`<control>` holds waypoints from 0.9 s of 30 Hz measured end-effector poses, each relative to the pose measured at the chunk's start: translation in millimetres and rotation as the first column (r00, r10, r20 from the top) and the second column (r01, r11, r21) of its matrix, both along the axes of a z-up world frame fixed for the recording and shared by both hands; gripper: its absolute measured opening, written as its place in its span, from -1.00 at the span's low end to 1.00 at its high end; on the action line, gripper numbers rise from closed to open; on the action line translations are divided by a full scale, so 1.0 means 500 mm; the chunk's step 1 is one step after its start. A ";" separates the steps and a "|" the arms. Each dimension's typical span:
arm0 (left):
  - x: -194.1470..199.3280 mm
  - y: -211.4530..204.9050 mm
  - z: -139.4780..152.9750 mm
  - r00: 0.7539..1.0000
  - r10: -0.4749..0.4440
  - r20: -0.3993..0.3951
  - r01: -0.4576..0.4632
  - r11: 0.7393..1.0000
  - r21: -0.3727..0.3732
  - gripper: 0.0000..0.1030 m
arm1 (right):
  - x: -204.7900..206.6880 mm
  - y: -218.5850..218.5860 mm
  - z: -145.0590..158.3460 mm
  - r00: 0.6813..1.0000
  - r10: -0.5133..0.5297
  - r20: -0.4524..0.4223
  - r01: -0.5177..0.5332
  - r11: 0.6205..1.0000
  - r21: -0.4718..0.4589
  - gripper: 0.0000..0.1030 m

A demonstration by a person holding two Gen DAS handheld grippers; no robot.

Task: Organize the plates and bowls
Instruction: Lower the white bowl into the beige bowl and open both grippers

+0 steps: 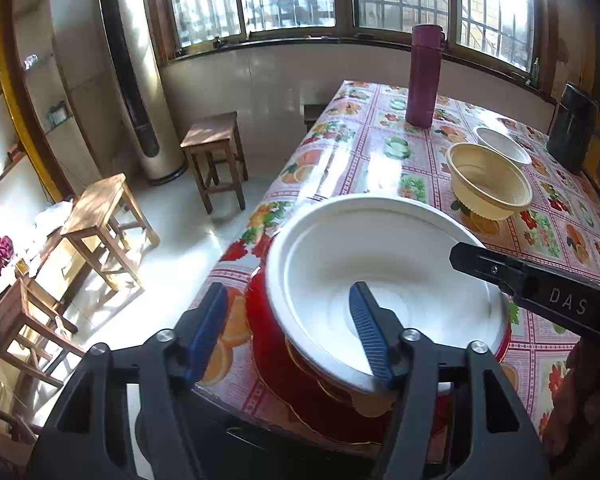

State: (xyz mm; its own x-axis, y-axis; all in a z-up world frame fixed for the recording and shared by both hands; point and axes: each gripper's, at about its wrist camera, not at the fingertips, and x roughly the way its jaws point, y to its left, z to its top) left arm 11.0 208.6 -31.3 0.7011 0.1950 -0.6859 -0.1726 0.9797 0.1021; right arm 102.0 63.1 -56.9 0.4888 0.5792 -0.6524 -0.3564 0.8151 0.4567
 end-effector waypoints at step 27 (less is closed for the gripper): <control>0.057 -0.287 0.091 0.952 -0.176 0.251 0.210 0.970 -0.118 1.00 | -0.033 -0.360 0.097 0.890 -0.237 0.389 0.274 0.961 -0.042 0.99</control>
